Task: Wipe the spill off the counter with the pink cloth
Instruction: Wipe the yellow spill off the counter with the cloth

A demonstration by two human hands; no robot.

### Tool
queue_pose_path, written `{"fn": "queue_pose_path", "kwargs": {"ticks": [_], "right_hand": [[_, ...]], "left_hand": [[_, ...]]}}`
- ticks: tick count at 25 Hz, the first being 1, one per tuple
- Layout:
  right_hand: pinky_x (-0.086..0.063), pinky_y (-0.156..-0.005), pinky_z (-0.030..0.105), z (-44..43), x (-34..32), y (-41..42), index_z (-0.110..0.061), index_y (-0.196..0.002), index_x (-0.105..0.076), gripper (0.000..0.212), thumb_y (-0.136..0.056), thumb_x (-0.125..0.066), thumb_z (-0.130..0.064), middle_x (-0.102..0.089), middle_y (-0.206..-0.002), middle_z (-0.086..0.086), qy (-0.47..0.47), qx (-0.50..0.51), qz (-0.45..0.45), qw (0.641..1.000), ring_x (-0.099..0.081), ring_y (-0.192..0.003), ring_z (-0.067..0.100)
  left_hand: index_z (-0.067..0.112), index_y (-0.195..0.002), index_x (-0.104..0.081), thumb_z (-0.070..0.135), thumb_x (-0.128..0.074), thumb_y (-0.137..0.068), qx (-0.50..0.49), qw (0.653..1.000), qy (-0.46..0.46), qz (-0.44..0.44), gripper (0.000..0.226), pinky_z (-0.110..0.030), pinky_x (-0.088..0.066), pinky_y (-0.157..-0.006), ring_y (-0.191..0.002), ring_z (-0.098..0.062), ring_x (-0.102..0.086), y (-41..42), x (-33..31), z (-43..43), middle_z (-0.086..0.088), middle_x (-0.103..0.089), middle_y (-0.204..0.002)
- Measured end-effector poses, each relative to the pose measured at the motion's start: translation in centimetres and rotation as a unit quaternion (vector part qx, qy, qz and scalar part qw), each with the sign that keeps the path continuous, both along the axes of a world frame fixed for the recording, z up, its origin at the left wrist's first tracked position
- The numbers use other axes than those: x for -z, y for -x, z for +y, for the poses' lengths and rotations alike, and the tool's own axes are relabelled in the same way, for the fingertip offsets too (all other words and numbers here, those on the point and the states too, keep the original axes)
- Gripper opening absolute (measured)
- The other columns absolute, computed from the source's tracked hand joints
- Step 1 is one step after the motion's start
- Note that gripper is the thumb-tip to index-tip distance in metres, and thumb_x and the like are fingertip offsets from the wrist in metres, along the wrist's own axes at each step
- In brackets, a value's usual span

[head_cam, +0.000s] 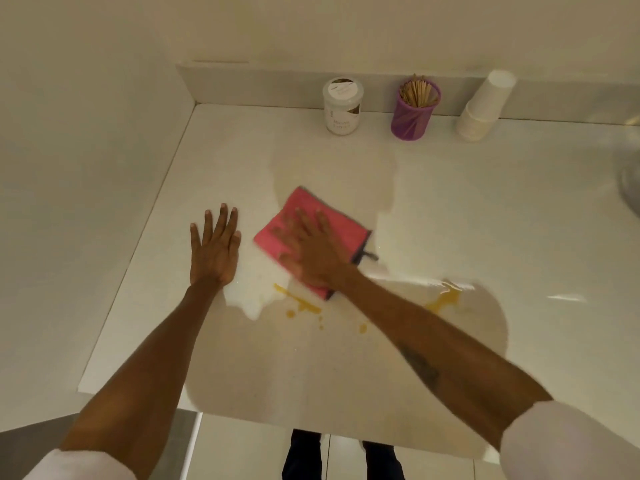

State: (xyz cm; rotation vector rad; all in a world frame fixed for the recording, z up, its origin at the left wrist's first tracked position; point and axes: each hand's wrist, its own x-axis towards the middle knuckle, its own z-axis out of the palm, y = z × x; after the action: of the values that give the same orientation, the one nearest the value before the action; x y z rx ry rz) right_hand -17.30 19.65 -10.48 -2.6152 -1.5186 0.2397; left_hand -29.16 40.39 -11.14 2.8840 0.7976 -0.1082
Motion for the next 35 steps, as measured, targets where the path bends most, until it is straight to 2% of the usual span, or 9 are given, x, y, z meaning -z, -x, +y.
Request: {"fn": "queue_pose_path", "kwargs": {"ticks": [5,11,16,20,22,25,27,31,35], "right_hand": [[-0.006,-0.127,0.059,-8.0,0.8,6.2,-0.029,-0.159,-0.030,0.060,-0.108,-0.021,-0.060,-0.030,-0.167,0.004,0.014,-0.148,-0.001,0.989,-0.020,-0.158,0.030],[-0.002,-0.128,0.058,-5.4,-0.2,-0.6,-0.027,-0.166,-0.008,0.065,-0.108,-0.015,-0.055,-0.007,-0.174,0.006,0.021,-0.002,-0.020,1.000,0.000,-0.161,0.031],[-0.013,-0.125,0.061,-1.5,0.2,9.2,-0.029,-0.159,-0.033,0.060,-0.106,-0.027,-0.057,-0.035,-0.166,0.005,-0.013,-0.139,0.017,0.990,-0.024,-0.157,0.033],[-0.013,-0.127,0.059,-7.7,-0.5,8.2,-0.034,-0.160,-0.028,0.059,-0.108,-0.022,-0.061,-0.036,-0.165,0.003,0.020,-0.231,0.015,0.973,-0.026,-0.156,0.030],[-0.010,-0.128,0.058,-10.2,-0.7,3.2,-0.036,-0.162,-0.024,0.059,-0.108,-0.019,-0.060,-0.030,-0.168,0.002,0.029,-0.200,-0.017,0.979,-0.021,-0.158,0.029],[-0.002,-0.129,0.057,-8.7,-1.5,-1.7,-0.033,-0.165,-0.011,0.063,-0.107,-0.015,-0.058,-0.012,-0.174,0.001,0.033,-0.039,-0.013,0.999,-0.003,-0.161,0.028],[0.000,-0.128,0.059,-5.2,-1.2,0.4,-0.030,-0.165,-0.014,0.064,-0.107,-0.019,-0.055,-0.013,-0.174,0.003,0.026,0.000,0.015,1.000,-0.002,-0.161,0.029],[-0.007,-0.126,0.061,-6.5,0.1,9.4,-0.029,-0.158,-0.033,0.058,-0.108,-0.023,-0.056,-0.033,-0.167,0.003,-0.021,-0.064,0.031,0.997,-0.021,-0.158,0.030],[-0.002,-0.127,0.059,-15.6,1.1,7.8,-0.031,-0.163,-0.024,0.059,-0.109,-0.021,-0.056,-0.027,-0.169,0.003,-0.021,0.090,0.007,0.996,-0.012,-0.160,0.029]], "left_hand": [[0.020,-0.164,-0.004,0.032,-0.017,-0.110,-0.001,1.000,0.010,0.003,0.056,-0.053,0.003,-0.129,-0.160,-0.029,0.004,0.0,-0.6,-0.5,-0.001,0.001,-0.173],[0.023,-0.164,-0.003,0.033,-0.015,-0.110,0.003,1.000,0.007,-0.001,0.056,-0.050,0.002,-0.129,-0.160,-0.026,0.004,0.0,-0.4,-0.4,0.000,0.002,-0.173],[0.022,-0.164,-0.006,0.032,-0.017,-0.110,0.016,1.000,0.016,-0.014,0.055,-0.050,0.002,-0.129,-0.160,-0.027,0.002,0.3,-0.3,-0.2,0.000,-0.002,-0.173],[0.019,-0.164,-0.006,0.029,-0.020,-0.110,-0.005,0.999,0.047,-0.003,0.056,-0.052,0.005,-0.129,-0.160,-0.028,0.004,0.0,-1.1,-0.7,-0.001,0.000,-0.173],[0.017,-0.163,-0.006,0.027,-0.021,-0.110,0.011,0.997,0.070,0.000,0.056,-0.051,0.006,-0.128,-0.160,-0.029,0.005,-0.4,-1.3,-1.6,-0.002,0.001,-0.173],[0.017,-0.163,-0.006,0.030,-0.018,-0.111,0.058,0.993,0.105,-0.005,0.055,-0.049,0.006,-0.129,-0.160,-0.027,0.006,-1.3,-1.4,-2.9,-0.002,0.001,-0.173],[0.017,-0.163,-0.006,0.032,-0.016,-0.111,0.063,0.991,0.119,-0.024,0.055,-0.049,0.006,-0.129,-0.160,-0.027,0.006,-2.5,-1.6,-3.3,-0.002,0.000,-0.173],[0.016,-0.163,-0.009,0.035,-0.015,-0.111,0.027,0.991,0.123,-0.040,0.056,-0.050,0.006,-0.129,-0.160,-0.028,0.003,-4.1,-1.5,-5.5,-0.002,-0.005,-0.172],[0.017,-0.164,-0.007,0.036,-0.013,-0.110,0.009,0.998,0.053,-0.016,0.057,-0.053,0.005,-0.128,-0.160,-0.030,0.003,-4.4,-0.7,-7.3,-0.001,-0.003,-0.173]]}}
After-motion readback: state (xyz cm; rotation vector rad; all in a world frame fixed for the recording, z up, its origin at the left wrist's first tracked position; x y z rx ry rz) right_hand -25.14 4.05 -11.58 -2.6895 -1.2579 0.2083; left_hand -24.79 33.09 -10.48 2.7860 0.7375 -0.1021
